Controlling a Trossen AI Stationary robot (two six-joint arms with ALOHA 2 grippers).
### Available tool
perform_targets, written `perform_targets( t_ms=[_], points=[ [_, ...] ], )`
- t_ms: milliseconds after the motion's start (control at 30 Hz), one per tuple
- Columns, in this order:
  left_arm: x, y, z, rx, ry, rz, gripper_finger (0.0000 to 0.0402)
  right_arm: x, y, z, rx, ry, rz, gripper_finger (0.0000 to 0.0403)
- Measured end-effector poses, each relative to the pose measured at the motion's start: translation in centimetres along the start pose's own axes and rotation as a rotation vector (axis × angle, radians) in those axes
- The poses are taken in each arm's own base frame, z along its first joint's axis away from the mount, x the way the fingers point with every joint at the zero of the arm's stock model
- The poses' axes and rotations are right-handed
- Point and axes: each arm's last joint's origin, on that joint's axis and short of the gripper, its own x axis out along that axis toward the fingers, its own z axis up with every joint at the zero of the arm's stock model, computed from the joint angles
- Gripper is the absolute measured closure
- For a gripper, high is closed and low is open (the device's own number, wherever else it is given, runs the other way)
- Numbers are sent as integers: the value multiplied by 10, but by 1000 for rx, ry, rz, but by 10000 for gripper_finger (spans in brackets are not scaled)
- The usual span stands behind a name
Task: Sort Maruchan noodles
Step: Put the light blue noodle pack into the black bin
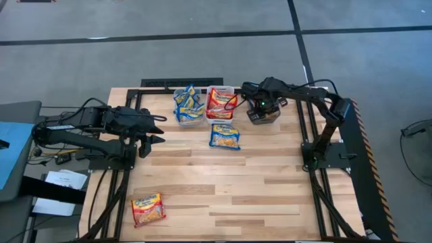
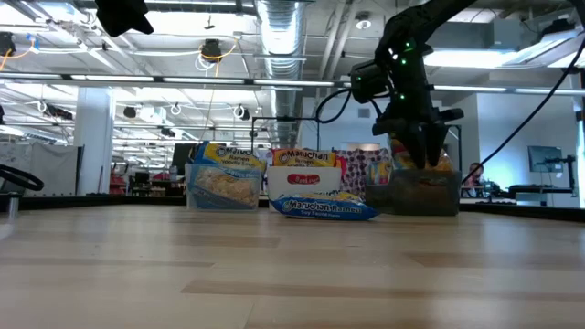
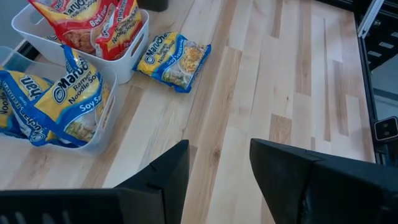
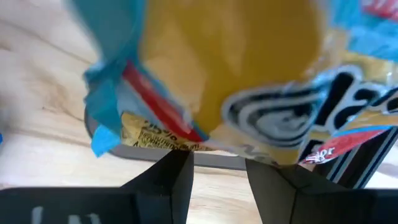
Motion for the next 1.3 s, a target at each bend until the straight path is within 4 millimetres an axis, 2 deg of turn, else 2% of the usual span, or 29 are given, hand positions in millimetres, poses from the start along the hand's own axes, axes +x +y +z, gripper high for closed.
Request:
perform_targets(
  t_ms=[200, 333, 567, 1000, 1300],
  points=[
    [0, 0, 0, 3, 0, 0, 246, -4, 9, -9, -50, 13, 3, 235],
    [0, 0, 0, -2, 0, 0, 246, -13, 15, -15, -85, 18, -4, 235],
    [0, 0, 0, -10, 0, 0, 246, -31, 25, -11, -82, -99, 15, 235],
    [0, 0, 0, 0, 1, 0, 246, -26, 15, 6, -3, -101, 102, 235],
    [0, 0, -1, 5, 8, 2, 246, -1, 18, -4, -14, -36, 99, 235]
  ],
)
